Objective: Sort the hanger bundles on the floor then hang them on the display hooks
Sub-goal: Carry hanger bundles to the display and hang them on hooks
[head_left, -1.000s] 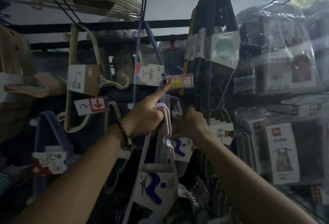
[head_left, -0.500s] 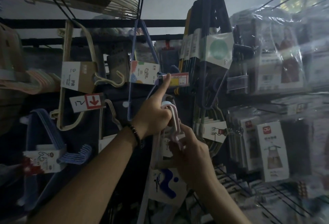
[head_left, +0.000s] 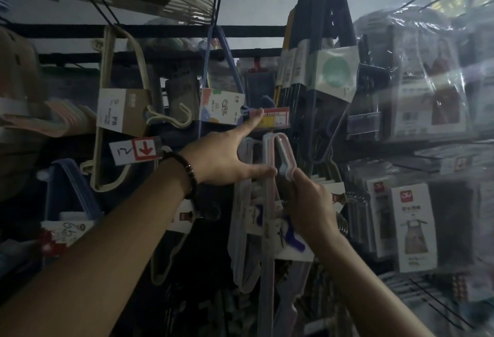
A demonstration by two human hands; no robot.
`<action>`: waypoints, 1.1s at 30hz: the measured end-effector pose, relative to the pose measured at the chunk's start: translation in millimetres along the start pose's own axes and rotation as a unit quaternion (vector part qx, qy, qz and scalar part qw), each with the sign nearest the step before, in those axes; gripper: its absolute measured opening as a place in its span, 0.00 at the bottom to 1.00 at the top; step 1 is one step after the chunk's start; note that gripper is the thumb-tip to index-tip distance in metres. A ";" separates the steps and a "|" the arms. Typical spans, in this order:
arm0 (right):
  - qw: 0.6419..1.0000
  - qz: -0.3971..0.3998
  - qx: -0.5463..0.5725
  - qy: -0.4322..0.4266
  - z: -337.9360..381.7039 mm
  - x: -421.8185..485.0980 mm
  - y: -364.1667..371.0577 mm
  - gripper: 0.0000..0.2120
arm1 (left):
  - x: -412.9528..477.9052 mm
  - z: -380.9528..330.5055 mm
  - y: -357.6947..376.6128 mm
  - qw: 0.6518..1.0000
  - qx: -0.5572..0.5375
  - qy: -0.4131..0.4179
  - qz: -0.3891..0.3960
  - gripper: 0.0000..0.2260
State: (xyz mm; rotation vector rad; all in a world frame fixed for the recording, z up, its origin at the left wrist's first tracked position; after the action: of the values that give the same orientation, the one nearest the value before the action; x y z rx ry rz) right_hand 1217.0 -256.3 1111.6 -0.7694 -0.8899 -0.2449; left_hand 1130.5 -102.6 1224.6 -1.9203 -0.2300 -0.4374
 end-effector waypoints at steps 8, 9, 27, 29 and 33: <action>1.000 0.010 -0.022 -0.012 -3.8 10.8 2.6 0.05 | 1.9 1.0 -1.4 0.998 -0.003 0.008 -0.055 0.42; 0.999 0.012 -0.025 -0.017 -4.3 9.2 5.6 0.05 | 2.5 1.5 0.0 0.998 0.001 0.009 -0.055 0.43; 0.979 0.088 -0.186 -0.010 -6.1 34.4 79.2 0.16 | -2.4 10.9 14.0 0.995 0.018 0.025 -0.091 0.47; 0.983 0.098 -0.156 0.021 -5.5 25.6 76.7 0.16 | -9.2 12.2 15.9 0.994 0.025 0.033 -0.101 0.47; 0.996 -0.078 -0.043 0.021 0.8 -11.3 48.6 0.18 | -41.6 24.4 17.4 0.988 0.032 0.040 -0.144 0.45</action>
State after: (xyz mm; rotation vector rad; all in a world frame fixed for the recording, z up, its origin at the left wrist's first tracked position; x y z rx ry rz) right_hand 1233.5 -222.4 1078.8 -0.7736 -0.9059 -0.4381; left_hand 1103.4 -84.8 1184.8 -1.8083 -0.4666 -0.6890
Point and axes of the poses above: each hand's wrist, its own x-axis towards the middle knuckle, its own y-axis out of the palm, z = x × y, the point moved 8 cm from there along x, towards the middle knuckle, and after that the axes turned 13 degrees about -x, right-handed, at the moved point
